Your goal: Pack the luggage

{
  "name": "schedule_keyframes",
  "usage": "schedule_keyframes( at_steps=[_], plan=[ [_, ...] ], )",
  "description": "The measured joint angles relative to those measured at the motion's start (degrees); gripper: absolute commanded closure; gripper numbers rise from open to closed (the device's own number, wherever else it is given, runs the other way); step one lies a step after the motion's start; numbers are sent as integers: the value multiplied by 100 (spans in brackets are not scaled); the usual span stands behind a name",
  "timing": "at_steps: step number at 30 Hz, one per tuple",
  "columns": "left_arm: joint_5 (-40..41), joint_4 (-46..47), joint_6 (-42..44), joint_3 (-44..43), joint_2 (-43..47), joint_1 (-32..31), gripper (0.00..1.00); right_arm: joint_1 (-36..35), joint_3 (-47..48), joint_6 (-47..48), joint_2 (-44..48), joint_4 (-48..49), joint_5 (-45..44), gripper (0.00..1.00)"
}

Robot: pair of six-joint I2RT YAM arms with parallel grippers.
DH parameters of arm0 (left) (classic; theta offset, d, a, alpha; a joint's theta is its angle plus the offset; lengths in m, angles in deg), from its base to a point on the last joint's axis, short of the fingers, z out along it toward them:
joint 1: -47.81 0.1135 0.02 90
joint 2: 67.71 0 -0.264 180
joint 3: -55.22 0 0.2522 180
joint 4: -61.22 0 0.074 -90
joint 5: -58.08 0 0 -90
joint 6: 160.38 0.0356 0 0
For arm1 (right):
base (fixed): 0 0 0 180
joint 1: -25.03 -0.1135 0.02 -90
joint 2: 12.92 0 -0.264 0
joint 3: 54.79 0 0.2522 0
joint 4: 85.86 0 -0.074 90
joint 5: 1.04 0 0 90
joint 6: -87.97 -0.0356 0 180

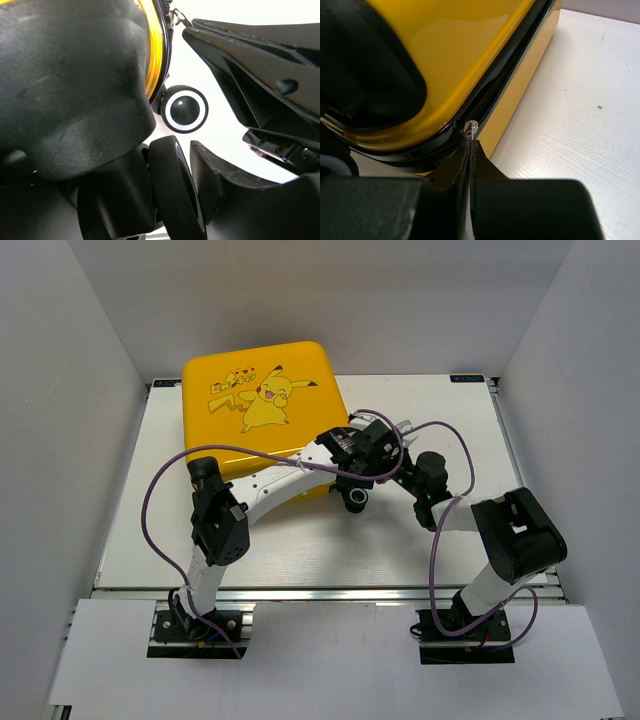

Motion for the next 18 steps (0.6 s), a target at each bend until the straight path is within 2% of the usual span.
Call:
schedule_keyframes(
  at_steps=[5,9,12,18],
  plan=[
    [63,-9,-35,44,37,-13,100,2,55,2,-46,0,11,100],
    [11,275,-37,551,374,-22,100,-17,136,-13,-129,-11,-50,100],
    [-33,372,-210,1410,1008,-11,100,-63,466,-74,-382,-76,-140,100],
    [-614,299,-730,2983,2328,-48,100,-144,1250,-352,-1045,-140,46,100]
  ],
)
